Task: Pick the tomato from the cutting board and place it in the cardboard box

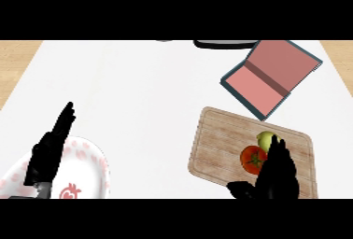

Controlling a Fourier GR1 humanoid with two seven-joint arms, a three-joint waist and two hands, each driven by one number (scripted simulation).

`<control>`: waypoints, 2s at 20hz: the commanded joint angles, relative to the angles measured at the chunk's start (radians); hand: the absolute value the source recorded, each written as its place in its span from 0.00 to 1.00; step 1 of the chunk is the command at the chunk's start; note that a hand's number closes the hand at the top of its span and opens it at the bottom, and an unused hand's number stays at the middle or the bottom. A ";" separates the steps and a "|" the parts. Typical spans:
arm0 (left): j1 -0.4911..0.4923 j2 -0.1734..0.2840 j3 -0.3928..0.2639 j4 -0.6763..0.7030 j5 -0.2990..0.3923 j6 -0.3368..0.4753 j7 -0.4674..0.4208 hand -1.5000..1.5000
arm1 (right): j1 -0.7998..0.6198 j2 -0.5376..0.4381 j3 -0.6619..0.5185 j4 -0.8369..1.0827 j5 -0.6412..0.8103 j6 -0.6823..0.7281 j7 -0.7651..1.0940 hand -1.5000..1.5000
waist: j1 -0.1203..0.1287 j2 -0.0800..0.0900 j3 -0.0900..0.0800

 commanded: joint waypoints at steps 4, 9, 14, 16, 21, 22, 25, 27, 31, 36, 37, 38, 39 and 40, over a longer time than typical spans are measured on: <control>-0.059 -0.088 -0.012 0.073 -0.057 0.029 -0.006 0.50 | -0.014 0.005 0.008 0.071 -0.019 -0.113 0.105 0.00 | -0.005 0.001 0.000; -0.039 -0.023 0.051 -0.006 -0.037 -0.049 0.053 0.50 | -0.004 0.004 -0.031 0.078 -0.027 -0.115 0.060 0.00 | -0.002 0.000 0.000; -0.053 -0.056 0.074 0.031 -0.055 -0.059 0.031 0.50 | -0.046 0.005 -0.063 0.146 -0.050 -0.091 0.049 0.00 | -0.003 0.000 0.000; -0.011 -0.062 0.063 -0.033 -0.077 -0.048 0.051 0.50 | -0.045 0.005 -0.043 0.222 -0.050 -0.159 0.051 0.00 | 0.000 0.000 0.000; 0.032 -0.071 0.077 -0.052 -0.086 -0.072 0.016 0.50 | -0.141 0.004 -0.075 0.245 -0.139 -0.136 0.042 1.00 | 0.005 0.000 0.000; -0.016 -0.078 0.061 -0.081 -0.081 -0.079 0.101 0.50 | 0.027 0.004 -0.052 0.196 -0.095 -0.195 -0.049 1.00 | -0.003 -0.001 0.000; -0.032 -0.128 0.038 -0.021 -0.142 -0.026 0.060 0.50 | -0.070 -0.010 -0.099 0.224 0.053 -0.121 0.012 1.00 | -0.003 -0.001 0.000; 0.020 -0.075 0.095 0.001 -0.085 -0.098 -0.001 0.50 | -0.105 0.004 -0.101 0.191 0.136 -0.068 0.064 1.00 | 0.001 -0.001 -0.001; 0.035 -0.118 0.070 -0.064 -0.122 -0.075 0.051 0.50 | -0.094 0.004 -0.066 0.232 0.195 -0.158 0.064 1.00 | 0.002 0.000 0.000; 0.017 -0.105 0.078 -0.045 -0.107 -0.085 0.034 0.50 | -0.133 -0.360 -0.249 0.248 -0.146 0.011 -0.471 1.00 | 0.023 0.012 0.005; 0.009 -0.109 0.070 -0.041 -0.101 -0.097 0.035 0.50 | -0.126 -0.395 -0.226 0.262 -0.153 0.034 -0.530 1.00 | 0.027 0.018 0.006; -0.012 -0.112 0.074 -0.024 -0.107 -0.087 0.032 0.50 | -0.119 -0.427 -0.210 0.268 -0.160 0.049 -0.583 1.00 | 0.018 0.029 0.007; -0.005 -0.104 0.085 -0.044 -0.099 -0.090 0.029 0.50 | -0.120 -0.472 -0.234 0.272 -0.212 0.053 -0.659 1.00 | 0.028 0.018 0.008; -0.001 -0.100 0.079 -0.032 -0.105 -0.096 0.029 0.50 | -0.132 -0.519 -0.270 0.275 -0.259 0.064 -0.720 1.00 | 0.017 0.018 0.007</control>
